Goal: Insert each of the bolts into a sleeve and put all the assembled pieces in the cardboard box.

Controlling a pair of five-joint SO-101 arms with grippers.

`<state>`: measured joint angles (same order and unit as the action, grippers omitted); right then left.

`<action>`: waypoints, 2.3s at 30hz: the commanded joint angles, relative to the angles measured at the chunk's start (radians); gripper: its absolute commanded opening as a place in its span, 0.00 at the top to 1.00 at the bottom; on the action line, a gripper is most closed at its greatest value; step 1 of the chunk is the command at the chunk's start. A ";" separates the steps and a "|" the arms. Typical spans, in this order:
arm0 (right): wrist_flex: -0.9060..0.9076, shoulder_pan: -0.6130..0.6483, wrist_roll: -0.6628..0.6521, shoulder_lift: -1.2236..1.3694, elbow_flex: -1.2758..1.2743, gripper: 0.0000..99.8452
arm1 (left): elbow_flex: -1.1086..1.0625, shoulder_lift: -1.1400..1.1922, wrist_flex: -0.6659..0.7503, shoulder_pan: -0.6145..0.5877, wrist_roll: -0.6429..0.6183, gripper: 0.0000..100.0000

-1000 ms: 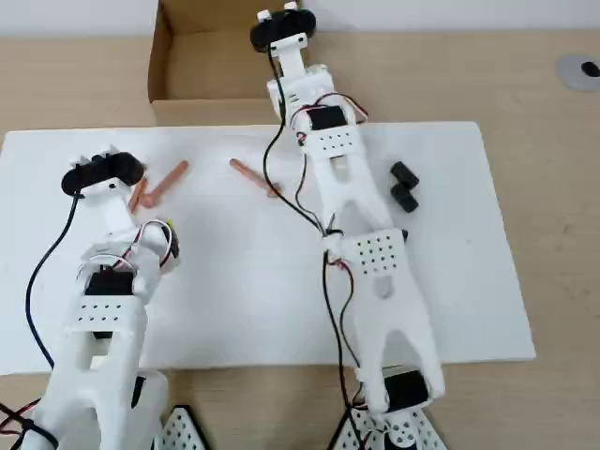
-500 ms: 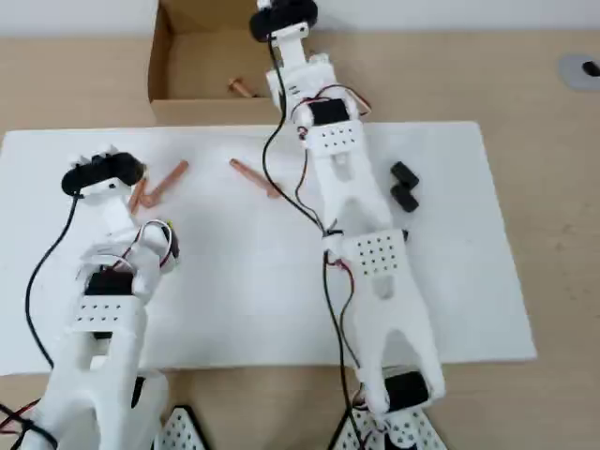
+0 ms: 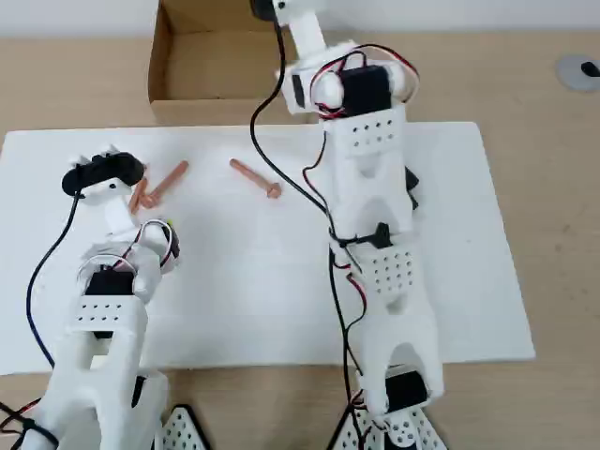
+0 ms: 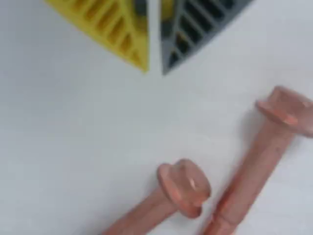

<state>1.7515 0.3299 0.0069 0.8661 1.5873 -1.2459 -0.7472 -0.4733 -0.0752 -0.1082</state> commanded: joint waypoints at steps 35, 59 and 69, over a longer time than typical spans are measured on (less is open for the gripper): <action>-0.255 -0.282 -0.370 -0.748 -1.721 0.94 | 0.123 0.012 -0.106 -0.063 -0.152 0.97; 0.002 -0.380 -0.855 -0.509 -1.365 0.78 | 0.212 0.236 -0.071 -0.057 -0.153 0.97; 0.032 -0.326 -0.916 -0.507 -1.457 0.74 | 0.212 0.236 -0.071 -0.055 -0.153 0.97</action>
<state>1.7683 -0.0307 -0.8922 0.3782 0.1557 -1.0802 -0.5079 -0.5608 -0.1274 -0.2555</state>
